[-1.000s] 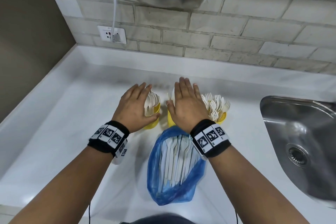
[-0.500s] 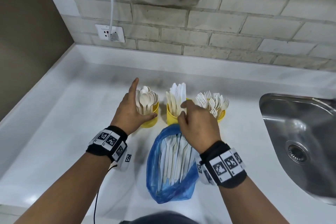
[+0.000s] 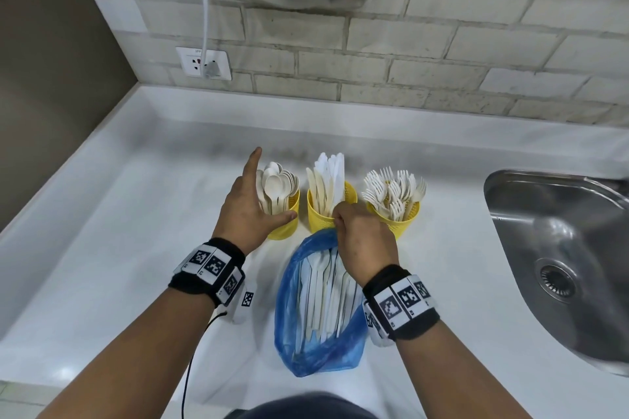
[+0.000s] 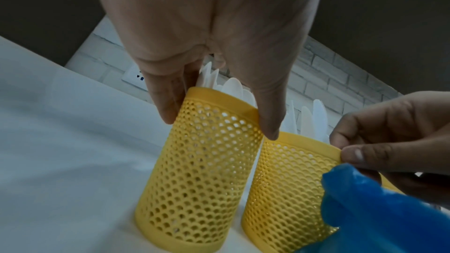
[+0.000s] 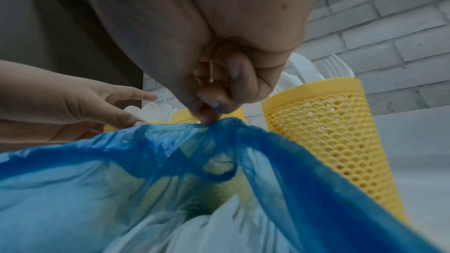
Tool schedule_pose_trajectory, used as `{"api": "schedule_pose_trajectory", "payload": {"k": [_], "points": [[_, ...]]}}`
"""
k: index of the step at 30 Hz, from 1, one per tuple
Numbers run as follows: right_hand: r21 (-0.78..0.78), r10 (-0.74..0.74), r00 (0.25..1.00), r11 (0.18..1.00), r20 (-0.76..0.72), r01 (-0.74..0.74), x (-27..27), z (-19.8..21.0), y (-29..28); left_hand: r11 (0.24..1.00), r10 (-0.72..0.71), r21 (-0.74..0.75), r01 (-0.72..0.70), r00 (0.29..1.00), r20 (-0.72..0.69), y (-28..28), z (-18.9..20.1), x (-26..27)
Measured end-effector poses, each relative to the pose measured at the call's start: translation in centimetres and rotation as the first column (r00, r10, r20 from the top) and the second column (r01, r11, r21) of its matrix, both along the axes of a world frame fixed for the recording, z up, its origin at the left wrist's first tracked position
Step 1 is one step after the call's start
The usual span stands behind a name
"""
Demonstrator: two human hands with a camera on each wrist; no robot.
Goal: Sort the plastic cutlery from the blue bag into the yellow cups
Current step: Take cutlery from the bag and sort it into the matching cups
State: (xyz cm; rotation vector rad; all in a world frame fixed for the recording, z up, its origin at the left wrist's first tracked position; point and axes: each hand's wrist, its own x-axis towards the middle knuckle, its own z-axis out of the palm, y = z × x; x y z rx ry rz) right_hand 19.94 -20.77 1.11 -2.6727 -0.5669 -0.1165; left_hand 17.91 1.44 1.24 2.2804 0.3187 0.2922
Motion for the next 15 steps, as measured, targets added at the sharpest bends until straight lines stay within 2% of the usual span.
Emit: {"api": "schedule_pose_trajectory", "payload": {"k": [15], "points": [[0.026,0.044,0.999,0.999,0.005,-0.044,-0.5,0.8,-0.3,1.000,-0.025,-0.005,0.025,1.000,-0.014,-0.5,1.1,-1.3]]}}
